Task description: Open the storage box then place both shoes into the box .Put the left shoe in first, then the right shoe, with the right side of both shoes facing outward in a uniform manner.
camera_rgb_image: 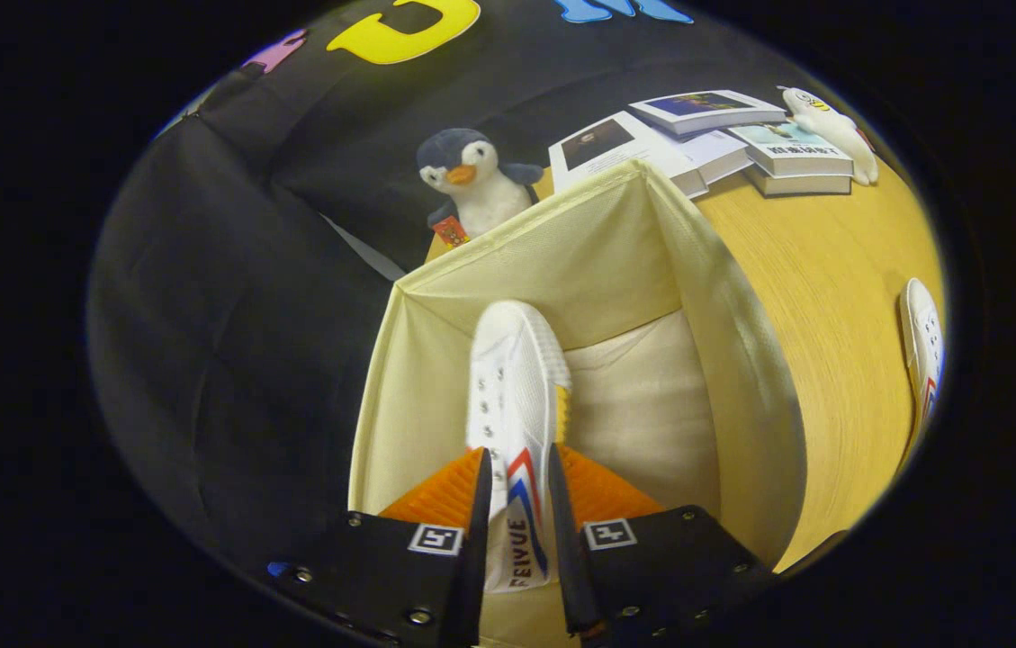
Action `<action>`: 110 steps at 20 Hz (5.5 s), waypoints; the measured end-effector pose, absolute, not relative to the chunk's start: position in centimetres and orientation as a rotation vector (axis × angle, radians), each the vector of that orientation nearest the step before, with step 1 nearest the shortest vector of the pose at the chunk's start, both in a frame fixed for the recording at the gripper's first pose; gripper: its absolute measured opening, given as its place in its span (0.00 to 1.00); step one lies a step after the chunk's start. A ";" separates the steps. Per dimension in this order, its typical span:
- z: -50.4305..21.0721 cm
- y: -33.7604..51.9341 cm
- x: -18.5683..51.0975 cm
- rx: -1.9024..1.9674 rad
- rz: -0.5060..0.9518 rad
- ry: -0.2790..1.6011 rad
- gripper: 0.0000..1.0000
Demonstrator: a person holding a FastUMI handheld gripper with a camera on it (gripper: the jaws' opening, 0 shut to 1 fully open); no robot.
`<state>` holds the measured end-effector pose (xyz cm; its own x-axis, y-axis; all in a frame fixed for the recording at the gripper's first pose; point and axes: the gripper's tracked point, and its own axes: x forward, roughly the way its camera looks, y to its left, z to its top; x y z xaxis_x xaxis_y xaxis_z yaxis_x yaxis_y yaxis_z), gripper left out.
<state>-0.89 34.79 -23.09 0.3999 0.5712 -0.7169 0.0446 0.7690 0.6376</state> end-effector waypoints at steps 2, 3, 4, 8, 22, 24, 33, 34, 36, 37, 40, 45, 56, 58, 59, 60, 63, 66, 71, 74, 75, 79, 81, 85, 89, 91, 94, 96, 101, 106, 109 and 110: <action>-21.7 34.9 -0.8 0.650 0.398 1.101 0.77; -21.2 34.5 -0.8 0.630 0.404 1.088 0.98; -20.8 34.1 -0.8 0.603 0.414 1.073 0.98; -17.7 31.8 -0.5 0.525 0.462 0.977 0.98; -16.3 14.0 -0.6 0.325 0.308 0.847 0.98; -16.9 11.3 -1.0 0.310 0.273 0.847 0.98; -22.2 0.9 -2.9 0.256 0.128 0.907 0.98; -23.0 -0.1 -3.1 0.254 0.113 0.918 0.98; -24.2 -1.6 -3.5 0.256 0.091 0.939 0.98; -24.9 -2.3 -3.7 0.254 0.081 0.950 0.98; -26.8 -4.0 -4.5 0.242 0.060 0.989 0.98; -30.2 -5.7 -5.7 0.201 0.042 1.068 0.98; -35.1 -6.2 -8.5 0.071 0.064 1.248 0.98; -35.5 -5.8 -8.4 0.068 0.072 1.260 0.98; -35.6 -5.5 -8.4 0.077 0.077 1.264 0.96; -35.6 -5.5 -8.5 0.082 0.086 1.270 0.93; -35.5 -4.3 -8.4 0.140 0.118 1.269 0.74; -35.7 -4.3 -8.5 0.113 0.113 1.285 0.49; -35.5 -5.2 -8.5 0.140 0.029 1.292 0.15; -35.3 -5.0 -8.5 0.239 -0.025 1.294 0.00; -34.9 -4.8 -8.5 0.279 -0.025 1.289 0.00; -33.2 -3.0 -8.0 0.480 -0.029 1.262 0.00; -31.9 -2.5 -7.6 0.504 -0.021 1.242 0.00; -28.5 -0.3 -6.5 0.517 0.036 1.203 0.00; -24.8 2.5 -5.1 0.538 0.094 1.163 0.00; -23.2 3.9 -4.3 0.537 0.121 1.146 0.00; -21.0 6.2 -3.3 0.531 0.155 1.124 0.00; -20.1 7.8 -2.8 0.521 0.173 1.121 0.00; -17.5 12.3 -1.3 0.510 0.233 1.099 0.00; -15.8 16.7 0.1 0.514 0.274 1.083 0.00; -15.8 18.8 0.3 0.503 0.287 1.091 0.00; -15.9 19.5 0.4 0.500 0.290 1.096 0.00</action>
<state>0.44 19.47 -15.95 0.4352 0.4618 -0.7729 0.0198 0.8533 0.5210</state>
